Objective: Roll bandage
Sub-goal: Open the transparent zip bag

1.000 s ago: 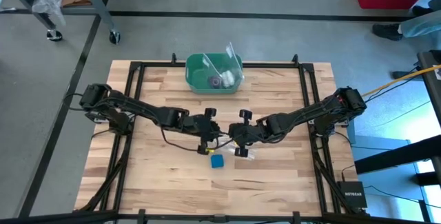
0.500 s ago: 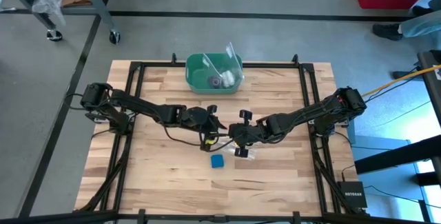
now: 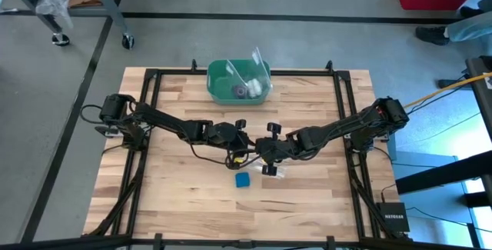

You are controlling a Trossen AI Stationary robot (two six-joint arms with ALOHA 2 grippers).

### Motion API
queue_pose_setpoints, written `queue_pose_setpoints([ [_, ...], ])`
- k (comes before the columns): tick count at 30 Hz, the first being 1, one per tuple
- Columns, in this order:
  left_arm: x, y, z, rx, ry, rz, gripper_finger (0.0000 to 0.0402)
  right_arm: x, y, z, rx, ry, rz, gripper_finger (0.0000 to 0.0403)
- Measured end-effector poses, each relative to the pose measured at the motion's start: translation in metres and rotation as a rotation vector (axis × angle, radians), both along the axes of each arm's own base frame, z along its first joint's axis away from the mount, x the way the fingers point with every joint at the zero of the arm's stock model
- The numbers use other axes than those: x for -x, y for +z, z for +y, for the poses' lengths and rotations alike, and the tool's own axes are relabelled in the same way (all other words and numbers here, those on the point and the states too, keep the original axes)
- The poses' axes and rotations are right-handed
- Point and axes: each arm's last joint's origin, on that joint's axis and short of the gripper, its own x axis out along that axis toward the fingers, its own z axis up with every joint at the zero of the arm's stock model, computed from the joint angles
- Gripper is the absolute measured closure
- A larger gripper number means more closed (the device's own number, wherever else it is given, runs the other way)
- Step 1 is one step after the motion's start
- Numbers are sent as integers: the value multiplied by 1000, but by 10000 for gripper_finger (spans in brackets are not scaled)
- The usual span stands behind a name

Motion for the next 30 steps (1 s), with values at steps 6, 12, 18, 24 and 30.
queue_pose_setpoints([
  [6,-1,-3,0,-56,-26,8,366,0,0,0,-8,6,2,366],
  [12,-2,-6,0,-92,-28,16,399,-1,0,1,-30,20,-5,364],
  [18,1,-3,-4,-125,-45,19,401,1,-1,1,-35,27,16,362],
  [24,3,3,-4,-130,-41,12,401,3,-2,1,-37,26,41,366],
  [30,7,8,-5,-137,-50,19,402,5,-3,1,-42,31,70,361],
])
